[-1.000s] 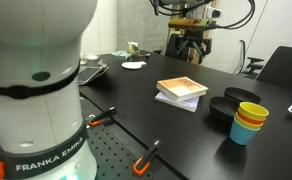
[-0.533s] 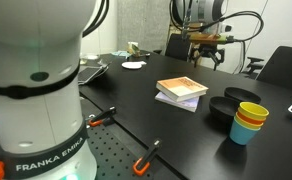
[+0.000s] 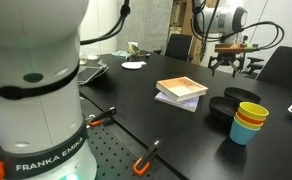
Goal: Put the furthest black bowl in the closest black bowl
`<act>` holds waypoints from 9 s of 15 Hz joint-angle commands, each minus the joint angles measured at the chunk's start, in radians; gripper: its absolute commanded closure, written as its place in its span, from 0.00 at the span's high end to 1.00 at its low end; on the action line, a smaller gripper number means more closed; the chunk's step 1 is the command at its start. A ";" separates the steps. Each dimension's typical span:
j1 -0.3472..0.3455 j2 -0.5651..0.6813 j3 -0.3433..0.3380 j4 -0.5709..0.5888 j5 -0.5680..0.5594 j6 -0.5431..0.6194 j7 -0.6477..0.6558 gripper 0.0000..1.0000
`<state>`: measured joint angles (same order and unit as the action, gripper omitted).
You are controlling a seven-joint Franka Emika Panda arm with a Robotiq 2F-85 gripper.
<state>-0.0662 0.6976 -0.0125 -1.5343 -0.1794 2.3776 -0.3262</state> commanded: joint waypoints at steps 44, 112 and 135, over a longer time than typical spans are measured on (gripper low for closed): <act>0.122 0.266 0.002 0.456 -0.080 -0.254 -0.037 0.57; 0.044 -0.140 -0.062 -0.023 -0.007 -0.365 0.299 0.09; 0.037 -0.283 -0.062 -0.305 0.026 -0.141 0.330 1.00</act>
<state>-0.0349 0.4961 -0.0798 -1.7996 -0.1639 2.2756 -0.0101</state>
